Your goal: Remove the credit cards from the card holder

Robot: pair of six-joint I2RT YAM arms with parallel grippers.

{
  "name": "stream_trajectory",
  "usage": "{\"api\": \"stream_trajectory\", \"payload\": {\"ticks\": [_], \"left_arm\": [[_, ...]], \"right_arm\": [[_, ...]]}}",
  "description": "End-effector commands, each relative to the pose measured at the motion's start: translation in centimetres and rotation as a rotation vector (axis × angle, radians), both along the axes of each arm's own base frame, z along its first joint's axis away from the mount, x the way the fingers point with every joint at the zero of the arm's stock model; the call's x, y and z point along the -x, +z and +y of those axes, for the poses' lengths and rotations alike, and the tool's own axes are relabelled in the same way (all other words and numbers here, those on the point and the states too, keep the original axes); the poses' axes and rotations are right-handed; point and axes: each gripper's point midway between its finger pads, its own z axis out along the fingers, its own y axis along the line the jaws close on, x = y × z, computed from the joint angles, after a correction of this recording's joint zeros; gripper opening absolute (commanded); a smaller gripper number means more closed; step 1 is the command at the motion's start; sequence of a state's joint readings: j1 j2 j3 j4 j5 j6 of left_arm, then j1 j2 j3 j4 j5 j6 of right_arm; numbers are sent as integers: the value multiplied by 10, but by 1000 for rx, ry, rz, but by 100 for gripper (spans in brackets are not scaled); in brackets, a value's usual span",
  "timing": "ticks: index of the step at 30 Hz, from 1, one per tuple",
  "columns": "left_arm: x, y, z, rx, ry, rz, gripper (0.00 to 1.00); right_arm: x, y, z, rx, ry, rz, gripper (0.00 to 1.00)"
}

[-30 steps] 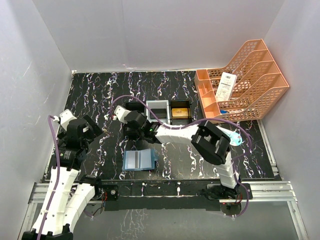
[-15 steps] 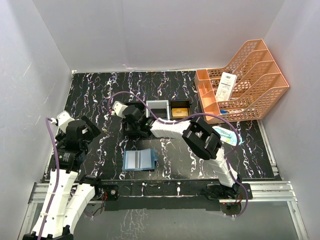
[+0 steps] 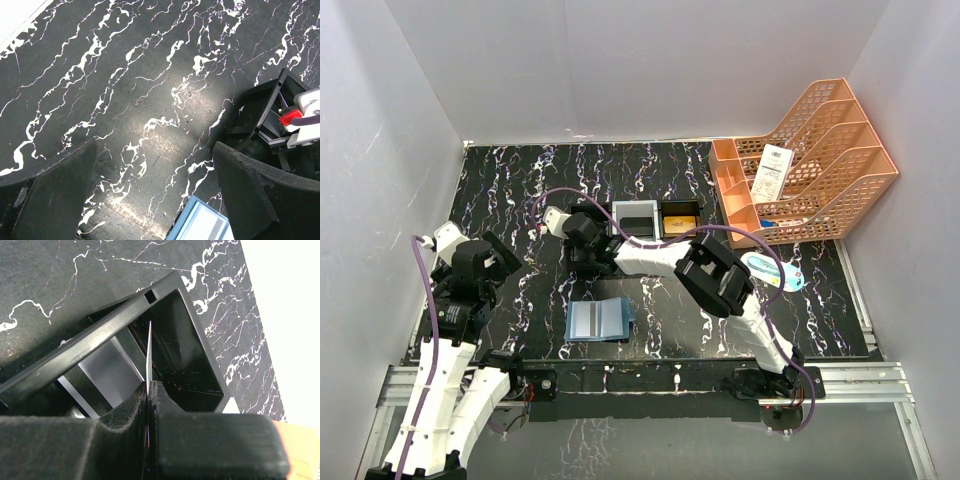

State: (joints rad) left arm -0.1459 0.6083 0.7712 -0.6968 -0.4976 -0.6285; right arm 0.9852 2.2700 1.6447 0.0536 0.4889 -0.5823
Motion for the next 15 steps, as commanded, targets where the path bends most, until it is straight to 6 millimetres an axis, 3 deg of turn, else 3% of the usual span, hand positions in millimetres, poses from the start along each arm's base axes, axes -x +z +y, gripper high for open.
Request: {"api": "stream_trajectory", "payload": {"ticks": [1, 9, 15], "left_arm": [[-2, 9, 2, -9, 7, -19, 99], [-3, 9, 0, -3, -11, -26, 99], [-4, 9, -1, -2, -16, -24, 99]], "right_arm": [[-14, 21, 7, -25, -17, -46, 0], [-15, 16, 4, 16, -24, -43, 4], [-14, 18, 3, 21, -21, -35, 14]]}}
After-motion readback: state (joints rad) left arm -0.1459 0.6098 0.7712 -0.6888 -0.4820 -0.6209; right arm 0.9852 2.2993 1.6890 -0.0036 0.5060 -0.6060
